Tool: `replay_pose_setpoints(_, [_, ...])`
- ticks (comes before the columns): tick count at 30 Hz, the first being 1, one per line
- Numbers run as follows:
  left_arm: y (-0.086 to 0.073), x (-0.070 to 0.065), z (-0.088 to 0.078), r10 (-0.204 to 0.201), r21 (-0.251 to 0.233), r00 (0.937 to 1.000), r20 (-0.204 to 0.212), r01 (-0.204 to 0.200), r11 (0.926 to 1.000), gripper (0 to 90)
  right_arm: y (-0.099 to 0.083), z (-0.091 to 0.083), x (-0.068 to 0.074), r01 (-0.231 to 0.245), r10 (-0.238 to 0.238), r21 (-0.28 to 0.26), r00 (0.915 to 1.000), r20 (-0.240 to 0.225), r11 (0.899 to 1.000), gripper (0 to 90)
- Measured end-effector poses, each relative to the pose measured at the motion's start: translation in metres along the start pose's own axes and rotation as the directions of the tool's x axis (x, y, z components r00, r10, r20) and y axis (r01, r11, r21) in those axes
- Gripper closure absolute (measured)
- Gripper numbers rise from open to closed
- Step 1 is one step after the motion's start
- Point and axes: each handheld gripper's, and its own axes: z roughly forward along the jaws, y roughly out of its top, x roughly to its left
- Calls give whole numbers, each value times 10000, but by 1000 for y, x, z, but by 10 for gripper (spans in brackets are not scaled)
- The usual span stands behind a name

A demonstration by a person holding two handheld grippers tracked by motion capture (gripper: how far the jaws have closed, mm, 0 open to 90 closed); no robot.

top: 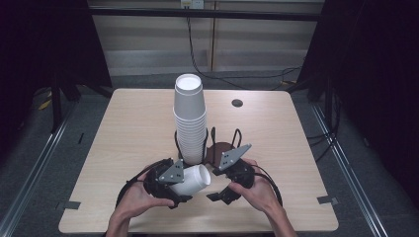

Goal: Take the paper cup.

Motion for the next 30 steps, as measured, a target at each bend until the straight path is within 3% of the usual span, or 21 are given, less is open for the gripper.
replay_pose_setpoints(5, [0, -2, 5, 69, 523, 10000, -26, -67, 9986, 169, 2, 6, 1, 90, -88, 482, 10000, -44, 9988, 156])
replay_pose_setpoints(11, [3, -5, 4, 194, 564, 9998, 63, -198, 9982, 169, 4, 10, 0, 262, -273, 932, 9996, 106, 9953, 161])
replay_pose_setpoints(15, [5, -6, 6, 360, 856, 9993, 45, -362, 9957, 169, 9, 10, 1, 386, -397, 1158, 9992, 74, 9925, 168])
replay_pose_setpoints(18, [5, -7, 9, 425, 976, 9991, 34, -426, 9943, 169, 11, 12, 1, 422, -426, 1274, 9991, 3, 9910, 168])
replay_pose_setpoints(21, [6, -8, 12, 412, 1098, 9990, 154, -426, 9930, 169, 11, 17, 0, 245, -95, 1802, 9965, -836, 9833, 190])
replay_pose_setpoints(30, [7, -10, 18, 507, 1230, 9982, 321, -543, 9909, 169, 15, 25, -3, 251, -123, 1915, 9977, -673, 9812, 165])
